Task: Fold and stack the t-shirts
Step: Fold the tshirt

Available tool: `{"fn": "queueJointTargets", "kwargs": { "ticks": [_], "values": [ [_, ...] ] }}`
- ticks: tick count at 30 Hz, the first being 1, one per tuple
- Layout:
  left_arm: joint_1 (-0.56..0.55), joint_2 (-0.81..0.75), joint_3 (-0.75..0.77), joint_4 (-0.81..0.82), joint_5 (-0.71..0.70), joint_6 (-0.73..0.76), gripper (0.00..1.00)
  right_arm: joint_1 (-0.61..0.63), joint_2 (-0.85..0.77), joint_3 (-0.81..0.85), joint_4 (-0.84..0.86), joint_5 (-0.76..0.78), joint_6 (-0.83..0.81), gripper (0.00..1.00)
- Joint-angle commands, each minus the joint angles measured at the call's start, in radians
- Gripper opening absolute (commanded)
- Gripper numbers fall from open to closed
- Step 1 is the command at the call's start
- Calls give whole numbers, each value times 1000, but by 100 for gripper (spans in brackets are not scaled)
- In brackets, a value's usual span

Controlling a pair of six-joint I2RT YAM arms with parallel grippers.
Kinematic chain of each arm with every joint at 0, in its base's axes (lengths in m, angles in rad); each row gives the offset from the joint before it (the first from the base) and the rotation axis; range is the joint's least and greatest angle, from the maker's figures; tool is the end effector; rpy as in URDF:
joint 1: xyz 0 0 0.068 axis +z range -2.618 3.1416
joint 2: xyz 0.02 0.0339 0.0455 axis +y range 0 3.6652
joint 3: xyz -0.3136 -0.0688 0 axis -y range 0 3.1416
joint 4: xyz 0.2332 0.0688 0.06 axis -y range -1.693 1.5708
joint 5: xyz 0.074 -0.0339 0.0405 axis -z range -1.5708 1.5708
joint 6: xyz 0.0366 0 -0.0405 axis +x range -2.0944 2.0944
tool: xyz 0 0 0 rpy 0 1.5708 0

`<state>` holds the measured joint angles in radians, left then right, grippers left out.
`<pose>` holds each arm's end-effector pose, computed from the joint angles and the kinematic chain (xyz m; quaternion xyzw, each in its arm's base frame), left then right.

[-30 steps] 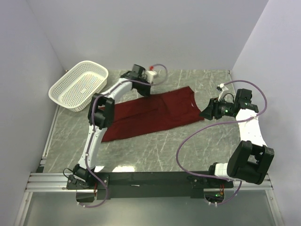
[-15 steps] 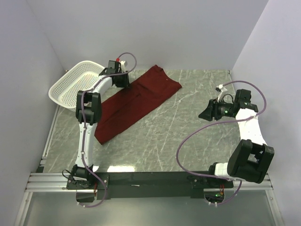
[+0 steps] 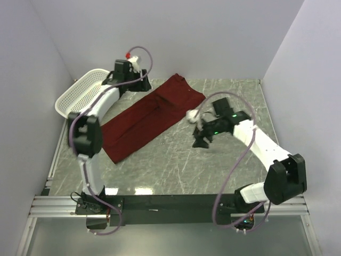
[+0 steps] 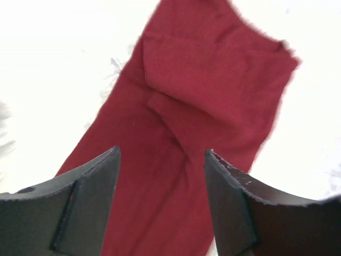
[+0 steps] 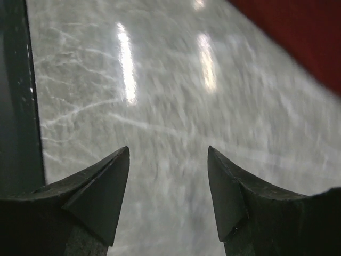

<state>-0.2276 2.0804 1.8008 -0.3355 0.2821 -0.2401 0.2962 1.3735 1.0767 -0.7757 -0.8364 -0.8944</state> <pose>0.4876 -0.1234 0.3176 0.0592 0.8796 -0.2269 0.4140 0.2275 0.0978 0.3236 -0.5795 0.6771 0.3097 0.3313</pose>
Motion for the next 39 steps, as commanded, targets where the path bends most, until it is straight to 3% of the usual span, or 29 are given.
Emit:
{"fn": "queueJointTargets", "kwargs": {
  "ticks": [1,2,9,16,25,39],
  "values": [
    [5,-286,-154,99,-125,25,73,202,2,9,168,173,-147,67],
    [7,-325,-184,101,-153,12,77,303,45,25,203,262,-161,67],
    [94,-630,-410,-63,-356,-197,83,642,309,242,343,569,-123,62],
    [131,-1139,-716,-29,-475,-251,92,840,603,442,437,730,-120,61],
    [131,-1384,-770,-105,-615,-214,95,914,798,624,417,740,-115,61],
    [131,-1473,-765,-148,-589,-206,96,908,934,743,388,770,-110,48]
  ]
}}
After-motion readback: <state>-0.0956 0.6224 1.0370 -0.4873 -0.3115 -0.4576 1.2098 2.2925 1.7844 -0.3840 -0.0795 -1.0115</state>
